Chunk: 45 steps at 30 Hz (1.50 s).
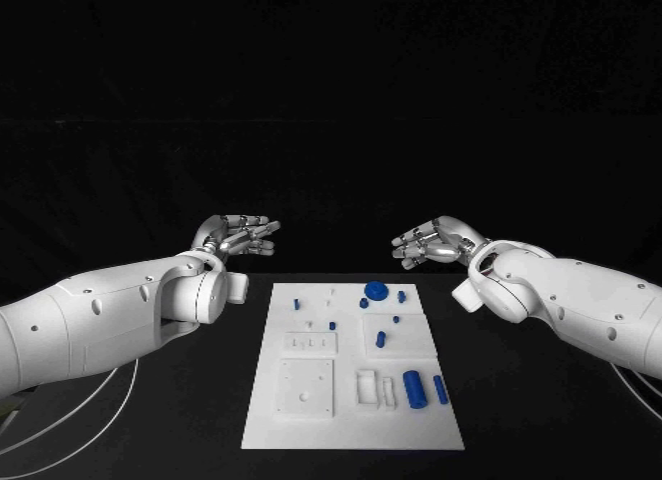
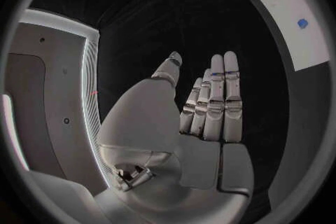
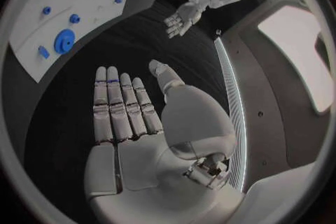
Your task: Assemble the parts on the task board
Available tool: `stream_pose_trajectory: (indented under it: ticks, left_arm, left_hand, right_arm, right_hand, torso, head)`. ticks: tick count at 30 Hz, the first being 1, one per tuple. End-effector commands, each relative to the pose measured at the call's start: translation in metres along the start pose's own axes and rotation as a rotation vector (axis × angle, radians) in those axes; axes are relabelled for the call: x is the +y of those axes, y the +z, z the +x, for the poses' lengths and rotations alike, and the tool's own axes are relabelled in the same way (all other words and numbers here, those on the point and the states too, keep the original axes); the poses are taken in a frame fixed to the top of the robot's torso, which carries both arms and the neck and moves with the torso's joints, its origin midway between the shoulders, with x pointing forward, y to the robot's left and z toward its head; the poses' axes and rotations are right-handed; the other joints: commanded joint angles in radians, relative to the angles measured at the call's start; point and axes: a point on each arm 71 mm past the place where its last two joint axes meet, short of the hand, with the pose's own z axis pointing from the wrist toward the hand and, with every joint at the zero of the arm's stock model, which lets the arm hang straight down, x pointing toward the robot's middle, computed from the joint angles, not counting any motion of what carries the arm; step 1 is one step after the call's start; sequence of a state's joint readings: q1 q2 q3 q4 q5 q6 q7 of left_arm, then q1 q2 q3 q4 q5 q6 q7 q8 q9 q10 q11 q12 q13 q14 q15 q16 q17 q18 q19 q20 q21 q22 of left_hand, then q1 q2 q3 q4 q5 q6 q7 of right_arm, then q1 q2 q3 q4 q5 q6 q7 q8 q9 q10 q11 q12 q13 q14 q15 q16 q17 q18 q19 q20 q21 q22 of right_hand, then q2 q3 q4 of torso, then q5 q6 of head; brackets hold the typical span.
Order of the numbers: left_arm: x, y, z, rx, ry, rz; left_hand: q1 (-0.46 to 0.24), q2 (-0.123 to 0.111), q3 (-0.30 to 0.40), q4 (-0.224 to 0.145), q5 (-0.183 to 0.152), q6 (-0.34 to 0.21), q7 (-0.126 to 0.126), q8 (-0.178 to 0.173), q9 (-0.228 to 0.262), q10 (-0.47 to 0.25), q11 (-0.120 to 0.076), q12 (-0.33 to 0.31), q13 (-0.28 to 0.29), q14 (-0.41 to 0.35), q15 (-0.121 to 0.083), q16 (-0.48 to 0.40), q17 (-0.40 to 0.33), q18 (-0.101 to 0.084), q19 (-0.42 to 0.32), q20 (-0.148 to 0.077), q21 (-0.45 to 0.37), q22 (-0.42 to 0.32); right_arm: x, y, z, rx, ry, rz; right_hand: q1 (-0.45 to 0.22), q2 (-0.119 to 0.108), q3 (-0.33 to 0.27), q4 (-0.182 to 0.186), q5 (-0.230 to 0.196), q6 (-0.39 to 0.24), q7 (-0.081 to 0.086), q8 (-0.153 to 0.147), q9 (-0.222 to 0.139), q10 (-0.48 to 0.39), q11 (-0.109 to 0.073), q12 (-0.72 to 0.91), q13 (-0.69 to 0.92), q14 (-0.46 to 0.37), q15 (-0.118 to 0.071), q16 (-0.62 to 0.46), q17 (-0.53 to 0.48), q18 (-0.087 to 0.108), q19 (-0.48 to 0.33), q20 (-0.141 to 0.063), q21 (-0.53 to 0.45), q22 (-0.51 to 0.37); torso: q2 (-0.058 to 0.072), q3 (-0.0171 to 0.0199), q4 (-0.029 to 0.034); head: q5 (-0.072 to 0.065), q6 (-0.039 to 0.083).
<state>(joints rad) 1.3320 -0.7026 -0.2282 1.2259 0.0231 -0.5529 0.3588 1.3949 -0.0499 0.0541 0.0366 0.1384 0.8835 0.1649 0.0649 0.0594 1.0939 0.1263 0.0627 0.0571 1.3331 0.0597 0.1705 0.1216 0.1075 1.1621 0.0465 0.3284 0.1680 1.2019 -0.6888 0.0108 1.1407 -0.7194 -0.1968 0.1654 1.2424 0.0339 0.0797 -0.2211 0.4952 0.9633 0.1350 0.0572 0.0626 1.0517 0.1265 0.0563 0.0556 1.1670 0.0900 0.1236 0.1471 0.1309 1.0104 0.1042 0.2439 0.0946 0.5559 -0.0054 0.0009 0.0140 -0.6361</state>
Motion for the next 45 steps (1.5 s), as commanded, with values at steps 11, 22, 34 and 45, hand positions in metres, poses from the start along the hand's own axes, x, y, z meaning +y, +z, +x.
stream_pose_trajectory:
  ticks: [11, 22, 34, 45]
  left_arm:
    - [-0.015, -0.027, 0.009, 0.173, 0.012, 0.036]
    - [-0.025, -0.041, 0.016, 0.223, 0.015, 0.052]
    - [-0.036, -0.045, 0.021, 0.251, 0.014, 0.070]
    - [-0.039, -0.044, 0.024, 0.263, 0.018, 0.076]
  left_hand:
    - [-0.031, -0.005, -0.009, -0.040, -0.004, 0.043, -0.007, 0.004, 0.003, 0.020, -0.017, -0.003, 0.001, -0.054, -0.042, 0.470, 0.231, 0.017, -0.120, -0.048, 0.538, 0.374]
    - [-0.033, -0.017, -0.005, -0.047, -0.004, 0.046, -0.008, 0.004, 0.003, 0.016, -0.018, -0.002, 0.002, -0.052, -0.046, 0.557, 0.218, 0.031, -0.135, -0.049, 0.625, 0.420]
    - [-0.031, -0.032, 0.003, -0.042, -0.005, 0.038, -0.005, 0.003, 0.003, -0.008, -0.012, -0.002, 0.002, -0.054, -0.042, 0.550, 0.202, 0.034, -0.139, -0.046, 0.629, 0.415]
    - [-0.025, -0.046, 0.012, -0.037, -0.009, 0.023, -0.003, 0.004, 0.002, -0.022, -0.009, -0.002, 0.002, -0.054, -0.040, 0.546, 0.195, 0.035, -0.140, -0.044, 0.629, 0.408]
  right_arm:
    - [0.017, 0.006, 0.018, 0.058, -0.592, -0.003]
    - [0.030, 0.009, 0.028, 0.001, -0.787, -0.012]
    - [0.038, 0.018, 0.037, -0.034, -0.905, -0.009]
    - [0.040, 0.023, 0.050, -0.023, -0.945, -0.013]
  right_hand:
    - [-0.036, -0.132, 0.170, -0.062, 0.024, 0.125, -0.040, 0.006, 0.013, 0.224, -0.082, 0.006, 0.020, 0.250, -0.134, 0.573, 0.714, 0.012, 0.294, -0.173, 0.583, 0.429]
    - [-0.050, -0.161, 0.225, -0.058, 0.006, 0.132, -0.052, 0.007, 0.021, 0.223, -0.087, 0.007, 0.040, 0.289, -0.142, 0.628, 0.719, 0.020, 0.331, -0.179, 0.710, 0.635]
    - [-0.052, -0.182, 0.288, -0.048, -0.058, 0.140, -0.051, 0.006, 0.023, 0.222, -0.086, 0.007, 0.047, 0.290, -0.144, 0.642, 0.705, 0.019, 0.357, -0.179, 0.703, 0.729]
    - [-0.049, -0.187, 0.295, -0.037, -0.089, 0.145, -0.052, 0.005, 0.023, 0.220, -0.087, 0.006, 0.050, 0.287, -0.144, 0.654, 0.691, 0.018, 0.376, -0.179, 0.660, 0.808]
  torso:
    - [0.054, -0.0002, 0.0257]
    - [0.084, -0.0016, 0.0496]
    - [0.113, -0.0001, 0.0603]
    - [0.133, -0.0019, 0.0659]
  head:
    - [-0.012, 0.020]
    - [-0.025, 0.022]
    - [-0.031, 0.034]
    - [-0.034, 0.039]
